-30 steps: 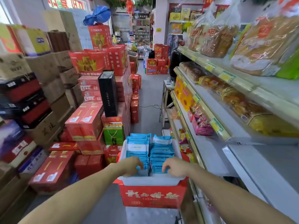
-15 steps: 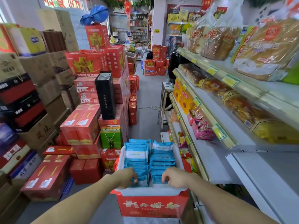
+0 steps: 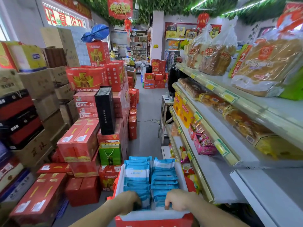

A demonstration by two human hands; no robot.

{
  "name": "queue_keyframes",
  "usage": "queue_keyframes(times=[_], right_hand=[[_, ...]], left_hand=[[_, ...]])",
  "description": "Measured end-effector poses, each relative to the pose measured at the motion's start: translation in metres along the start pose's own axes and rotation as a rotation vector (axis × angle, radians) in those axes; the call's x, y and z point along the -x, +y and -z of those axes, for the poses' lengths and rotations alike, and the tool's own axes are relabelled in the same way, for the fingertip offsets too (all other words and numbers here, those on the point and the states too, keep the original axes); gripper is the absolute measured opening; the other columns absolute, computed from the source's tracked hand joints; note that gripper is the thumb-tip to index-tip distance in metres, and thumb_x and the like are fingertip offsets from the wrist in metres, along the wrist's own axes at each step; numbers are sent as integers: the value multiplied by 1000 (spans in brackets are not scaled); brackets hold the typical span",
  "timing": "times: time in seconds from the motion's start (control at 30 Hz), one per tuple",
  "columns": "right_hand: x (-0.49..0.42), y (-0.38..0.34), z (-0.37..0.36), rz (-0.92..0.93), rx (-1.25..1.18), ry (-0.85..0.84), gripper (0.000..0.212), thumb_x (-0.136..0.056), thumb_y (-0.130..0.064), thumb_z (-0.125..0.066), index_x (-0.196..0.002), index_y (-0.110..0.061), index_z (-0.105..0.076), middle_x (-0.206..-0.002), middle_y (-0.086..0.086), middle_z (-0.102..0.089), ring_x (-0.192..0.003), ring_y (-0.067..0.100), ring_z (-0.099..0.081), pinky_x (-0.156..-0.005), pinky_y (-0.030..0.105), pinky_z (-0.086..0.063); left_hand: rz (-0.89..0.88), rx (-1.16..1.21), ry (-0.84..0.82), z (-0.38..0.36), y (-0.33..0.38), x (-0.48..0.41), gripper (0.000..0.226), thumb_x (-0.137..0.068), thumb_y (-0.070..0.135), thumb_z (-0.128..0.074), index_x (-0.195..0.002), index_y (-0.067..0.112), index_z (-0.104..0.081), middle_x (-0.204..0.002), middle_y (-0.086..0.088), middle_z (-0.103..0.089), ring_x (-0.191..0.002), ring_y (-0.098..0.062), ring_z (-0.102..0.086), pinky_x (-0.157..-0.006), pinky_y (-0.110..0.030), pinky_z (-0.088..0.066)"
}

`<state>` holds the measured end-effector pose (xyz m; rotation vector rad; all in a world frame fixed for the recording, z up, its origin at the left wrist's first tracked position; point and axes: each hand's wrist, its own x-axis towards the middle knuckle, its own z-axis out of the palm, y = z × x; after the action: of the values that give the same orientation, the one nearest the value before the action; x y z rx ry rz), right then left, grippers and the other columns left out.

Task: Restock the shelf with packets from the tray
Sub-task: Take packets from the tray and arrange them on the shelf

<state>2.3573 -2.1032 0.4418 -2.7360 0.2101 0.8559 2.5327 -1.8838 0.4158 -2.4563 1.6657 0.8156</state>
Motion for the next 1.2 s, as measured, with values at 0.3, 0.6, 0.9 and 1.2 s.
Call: queue_keyframes(times=[0.3,0.6,0.9,1.2], right_hand=[[52,-5,81,45,87,274,23,-93,-7,-66,-109,-22,-63,-114,-1,-57,-109,22,-55,-90,40,-45],[212,-10,243,-46,104,508,38,-93,-2,-65,-121,-26,-74,-124,-6,-63,-98,-2,-58,-76,17,-40],[432,24,302,-324,137,792,34,-82,-16,-84,-106,-40,-79,-97,-12,-67,-88,7,-58,-80,34,-46],[630,48,208,-651,-30,921,44,-93,-3,-68,-99,-45,-76,-102,-19,-68,-89,3,-58,-79,25,-46]], left_hand=[[-144,-101,296,113,8,20,26,-99,18,-56,-113,34,-70,-117,9,-64,-106,-14,-61,-95,-33,-50],[-378,-123,378,312,80,45,42,-93,10,-64,-112,46,-73,-115,22,-68,-109,-4,-64,-101,-27,-49],[-723,0,421,429,257,53,48,-93,-2,-58,-99,42,-76,-110,21,-70,-100,-10,-65,-95,-42,-53],[-1095,-106,375,443,465,56,44,-97,3,-58,-99,44,-74,-96,-7,-65,-77,-28,-57,-74,-43,-49]])
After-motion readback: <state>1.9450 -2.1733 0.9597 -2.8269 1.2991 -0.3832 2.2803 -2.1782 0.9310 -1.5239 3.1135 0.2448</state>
